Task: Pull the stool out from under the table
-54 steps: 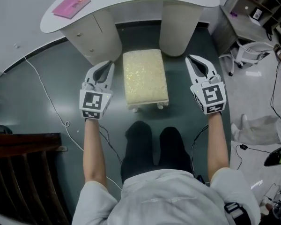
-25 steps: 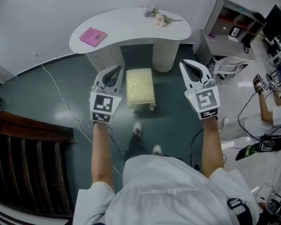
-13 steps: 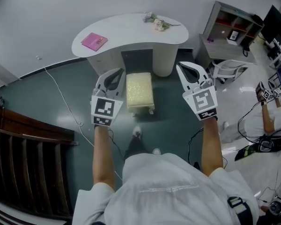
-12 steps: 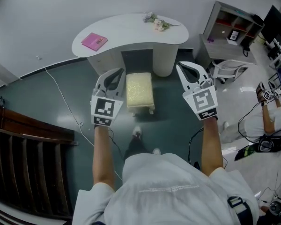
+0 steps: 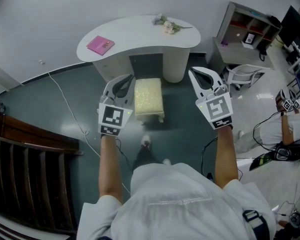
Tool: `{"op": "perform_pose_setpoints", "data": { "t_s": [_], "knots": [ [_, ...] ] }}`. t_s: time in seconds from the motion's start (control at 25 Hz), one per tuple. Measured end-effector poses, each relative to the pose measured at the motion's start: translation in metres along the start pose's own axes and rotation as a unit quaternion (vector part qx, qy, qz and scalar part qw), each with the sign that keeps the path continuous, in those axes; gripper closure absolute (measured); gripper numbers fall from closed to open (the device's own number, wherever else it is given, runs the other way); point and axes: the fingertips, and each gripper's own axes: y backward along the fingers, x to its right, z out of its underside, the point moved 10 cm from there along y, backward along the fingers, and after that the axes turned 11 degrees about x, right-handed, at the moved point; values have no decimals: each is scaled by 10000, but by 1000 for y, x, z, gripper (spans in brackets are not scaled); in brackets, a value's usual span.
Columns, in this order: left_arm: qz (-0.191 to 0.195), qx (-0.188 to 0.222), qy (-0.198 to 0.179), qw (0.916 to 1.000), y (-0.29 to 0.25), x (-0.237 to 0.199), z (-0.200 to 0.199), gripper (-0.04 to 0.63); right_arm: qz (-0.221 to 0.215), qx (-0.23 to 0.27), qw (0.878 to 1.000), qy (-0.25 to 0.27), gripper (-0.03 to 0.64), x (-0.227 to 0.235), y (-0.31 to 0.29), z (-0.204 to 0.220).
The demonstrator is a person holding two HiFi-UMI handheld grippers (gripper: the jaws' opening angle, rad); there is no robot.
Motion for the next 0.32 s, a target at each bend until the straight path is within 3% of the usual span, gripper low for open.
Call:
{"op": "perform_pose_setpoints", "data": {
  "t_s": [0.32],
  "knots": [
    [47, -41, 31, 10000, -1, -6, 4, 572, -7, -68, 10000, -52, 601, 0, -7, 3]
  ]
}}
